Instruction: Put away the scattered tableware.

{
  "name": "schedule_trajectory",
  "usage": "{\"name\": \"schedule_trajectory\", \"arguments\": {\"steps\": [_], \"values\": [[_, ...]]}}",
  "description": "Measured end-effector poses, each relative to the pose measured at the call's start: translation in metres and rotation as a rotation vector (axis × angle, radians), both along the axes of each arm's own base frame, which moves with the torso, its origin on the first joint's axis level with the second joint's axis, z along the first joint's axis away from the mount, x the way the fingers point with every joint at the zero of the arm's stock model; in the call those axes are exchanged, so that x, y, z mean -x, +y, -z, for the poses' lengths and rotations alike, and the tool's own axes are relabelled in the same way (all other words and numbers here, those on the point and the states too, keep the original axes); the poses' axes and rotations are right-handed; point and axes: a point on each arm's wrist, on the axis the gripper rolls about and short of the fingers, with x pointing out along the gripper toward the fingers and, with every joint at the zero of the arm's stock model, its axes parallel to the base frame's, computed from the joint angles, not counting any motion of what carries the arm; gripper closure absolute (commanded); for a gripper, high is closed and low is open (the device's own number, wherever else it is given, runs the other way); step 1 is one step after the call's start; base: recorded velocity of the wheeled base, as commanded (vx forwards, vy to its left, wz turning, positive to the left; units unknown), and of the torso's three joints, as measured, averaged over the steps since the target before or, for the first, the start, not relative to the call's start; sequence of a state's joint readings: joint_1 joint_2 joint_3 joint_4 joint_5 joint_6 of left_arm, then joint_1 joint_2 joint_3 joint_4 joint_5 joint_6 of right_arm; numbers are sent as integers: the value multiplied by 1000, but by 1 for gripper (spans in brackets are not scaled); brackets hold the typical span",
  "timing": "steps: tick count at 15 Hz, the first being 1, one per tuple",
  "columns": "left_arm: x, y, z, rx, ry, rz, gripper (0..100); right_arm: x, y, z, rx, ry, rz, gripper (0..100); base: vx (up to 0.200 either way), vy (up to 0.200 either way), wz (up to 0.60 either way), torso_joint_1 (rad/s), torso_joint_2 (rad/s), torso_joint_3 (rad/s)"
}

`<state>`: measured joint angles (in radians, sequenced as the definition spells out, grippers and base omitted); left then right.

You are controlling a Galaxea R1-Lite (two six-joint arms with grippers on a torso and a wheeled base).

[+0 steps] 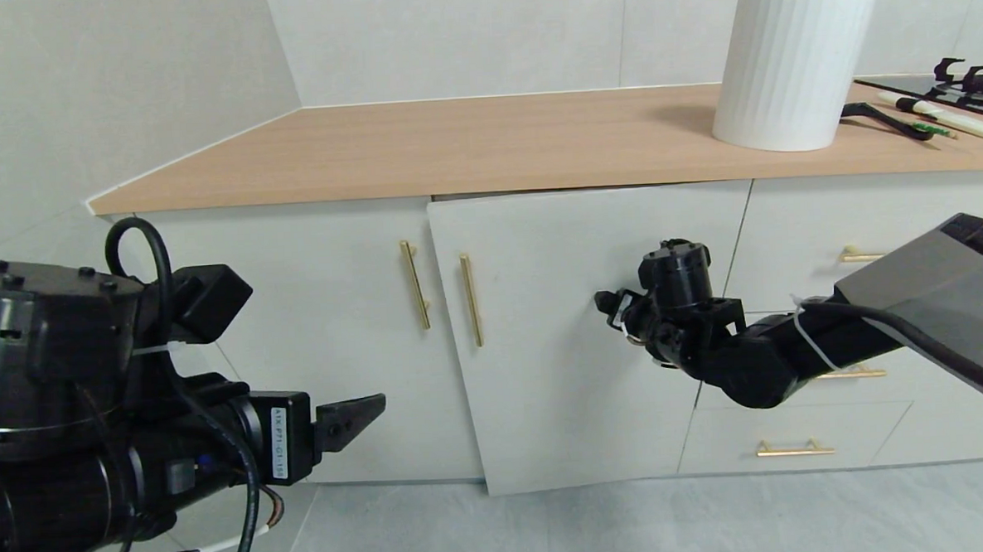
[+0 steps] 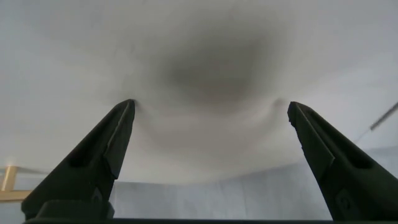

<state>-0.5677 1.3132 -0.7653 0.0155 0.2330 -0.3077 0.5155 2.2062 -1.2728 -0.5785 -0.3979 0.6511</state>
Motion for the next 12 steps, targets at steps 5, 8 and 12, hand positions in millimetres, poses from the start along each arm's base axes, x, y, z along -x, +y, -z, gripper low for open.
{"name": "schedule_trajectory", "arguments": {"steps": [5,8,12], "values": [[0,0,1,-1,3,1,0,-15,-4,1,-2,-28,76,0,0,0,0,0,0,0],[-1,-1,1,-2,3,1,0,-18,-5,2,-1,-32,90,0,0,0,0,0,0,0],[0,0,0,-1,1,-1,0,-11,-12,-5,2,-33,95,0,0,0,0,0,0,0]]}}
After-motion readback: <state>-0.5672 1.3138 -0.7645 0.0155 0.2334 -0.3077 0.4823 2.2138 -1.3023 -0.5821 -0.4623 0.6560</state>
